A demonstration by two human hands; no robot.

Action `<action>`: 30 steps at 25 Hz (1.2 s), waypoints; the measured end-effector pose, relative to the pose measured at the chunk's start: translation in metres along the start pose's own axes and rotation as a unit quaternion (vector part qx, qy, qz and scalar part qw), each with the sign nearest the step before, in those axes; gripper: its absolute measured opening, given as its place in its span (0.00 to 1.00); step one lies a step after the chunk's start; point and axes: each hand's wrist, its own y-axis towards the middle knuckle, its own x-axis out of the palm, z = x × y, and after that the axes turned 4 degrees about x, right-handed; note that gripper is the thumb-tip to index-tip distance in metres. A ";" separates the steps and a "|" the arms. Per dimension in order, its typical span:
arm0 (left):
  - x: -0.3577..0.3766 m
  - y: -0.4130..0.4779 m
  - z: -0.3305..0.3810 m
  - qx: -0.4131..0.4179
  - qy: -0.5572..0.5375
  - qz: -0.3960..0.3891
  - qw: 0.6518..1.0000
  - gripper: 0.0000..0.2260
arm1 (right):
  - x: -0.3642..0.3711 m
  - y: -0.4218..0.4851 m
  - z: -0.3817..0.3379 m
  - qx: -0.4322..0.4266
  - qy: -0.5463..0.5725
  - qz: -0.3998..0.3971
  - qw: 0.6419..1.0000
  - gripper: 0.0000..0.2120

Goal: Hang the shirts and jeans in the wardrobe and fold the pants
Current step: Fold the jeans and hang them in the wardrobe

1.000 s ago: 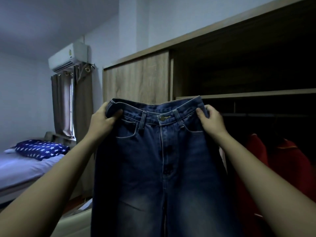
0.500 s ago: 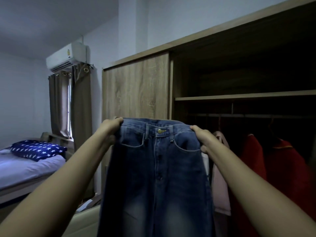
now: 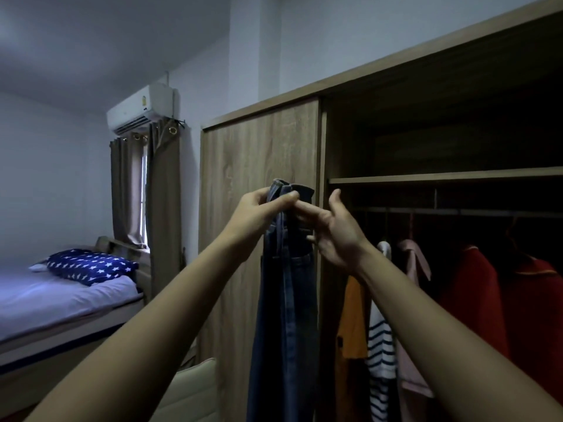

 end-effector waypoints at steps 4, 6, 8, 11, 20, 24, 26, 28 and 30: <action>-0.002 0.006 0.015 -0.009 -0.030 0.126 0.992 0.06 | -0.003 0.004 0.018 -0.196 -0.118 0.075 0.971 0.22; -0.008 0.009 0.020 -0.043 -0.072 0.172 0.981 0.09 | -0.004 0.002 0.019 -0.225 -0.163 0.197 0.940 0.26; -0.020 0.009 0.017 -0.070 -0.085 0.155 0.982 0.07 | -0.005 0.005 0.013 -0.191 -0.208 0.179 0.942 0.28; -0.033 0.009 0.004 -0.079 -0.009 0.114 0.990 0.11 | 0.005 0.008 0.007 -0.192 -0.270 0.228 0.916 0.23; -0.022 0.029 0.013 0.133 0.340 0.275 0.889 0.19 | -0.033 -0.028 0.055 -0.129 -0.307 0.107 0.937 0.30; -0.037 0.041 0.014 0.162 0.322 0.249 0.899 0.18 | -0.059 -0.079 0.137 -0.055 -0.364 0.113 0.923 0.09; -0.036 0.040 0.010 0.187 0.293 0.243 0.906 0.18 | -0.065 -0.090 0.134 -0.083 -0.356 0.170 0.915 0.13; -0.033 0.042 0.006 0.203 0.258 0.248 0.911 0.17 | -0.067 -0.095 0.122 -0.095 -0.335 0.166 0.923 0.06; -0.032 0.042 0.007 0.211 0.238 0.258 0.912 0.16 | -0.068 -0.093 0.117 -0.068 -0.297 0.106 0.946 0.11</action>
